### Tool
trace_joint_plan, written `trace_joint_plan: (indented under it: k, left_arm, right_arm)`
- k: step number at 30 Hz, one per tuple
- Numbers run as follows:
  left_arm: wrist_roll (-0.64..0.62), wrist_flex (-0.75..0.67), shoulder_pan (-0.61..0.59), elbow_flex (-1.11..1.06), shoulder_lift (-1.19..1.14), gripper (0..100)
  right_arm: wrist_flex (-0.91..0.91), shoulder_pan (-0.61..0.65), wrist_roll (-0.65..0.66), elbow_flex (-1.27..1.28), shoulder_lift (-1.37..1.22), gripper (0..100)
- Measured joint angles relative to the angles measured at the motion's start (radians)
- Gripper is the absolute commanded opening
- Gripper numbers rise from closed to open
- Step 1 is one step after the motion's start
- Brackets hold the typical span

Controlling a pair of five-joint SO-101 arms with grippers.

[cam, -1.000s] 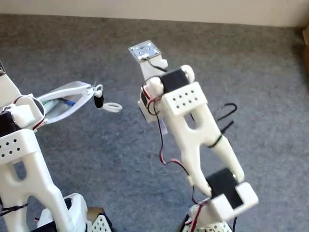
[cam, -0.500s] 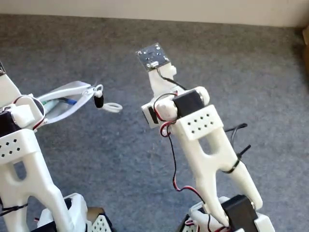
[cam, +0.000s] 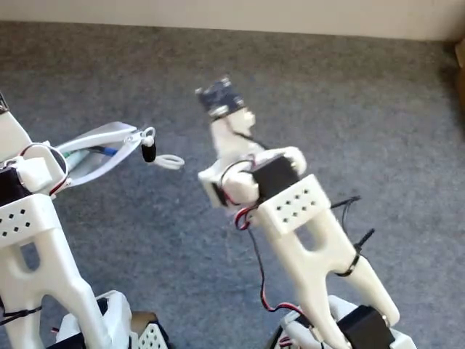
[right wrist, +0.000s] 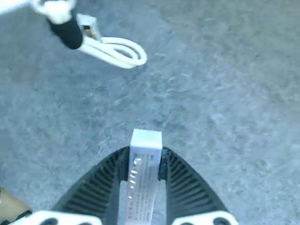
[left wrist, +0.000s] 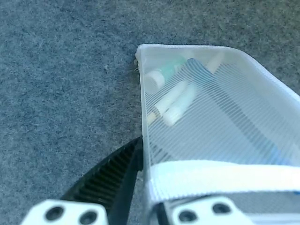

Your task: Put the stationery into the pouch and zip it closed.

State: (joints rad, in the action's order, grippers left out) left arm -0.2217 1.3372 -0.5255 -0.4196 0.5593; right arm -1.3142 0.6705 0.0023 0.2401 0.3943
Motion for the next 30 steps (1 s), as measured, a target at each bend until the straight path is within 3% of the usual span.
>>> trace_joint_plan:
  k: [12, 21, 30]
  left_arm:
    - [0.0, 0.0, 0.0, 0.0, 0.0, 1]
    - [0.0, 0.0, 0.0, 0.0, 0.0, 1]
    - [0.0, 0.0, 0.002, 0.0, 0.0, 1]
  right_arm:
    - [0.101, 0.049, 0.0, 0.11, 0.081, 0.5]
    - [0.37, 0.049, 0.0, 0.387, 0.31, 0.5]
    - [0.545, 0.049, 0.0, 0.509, 0.446, 0.5]
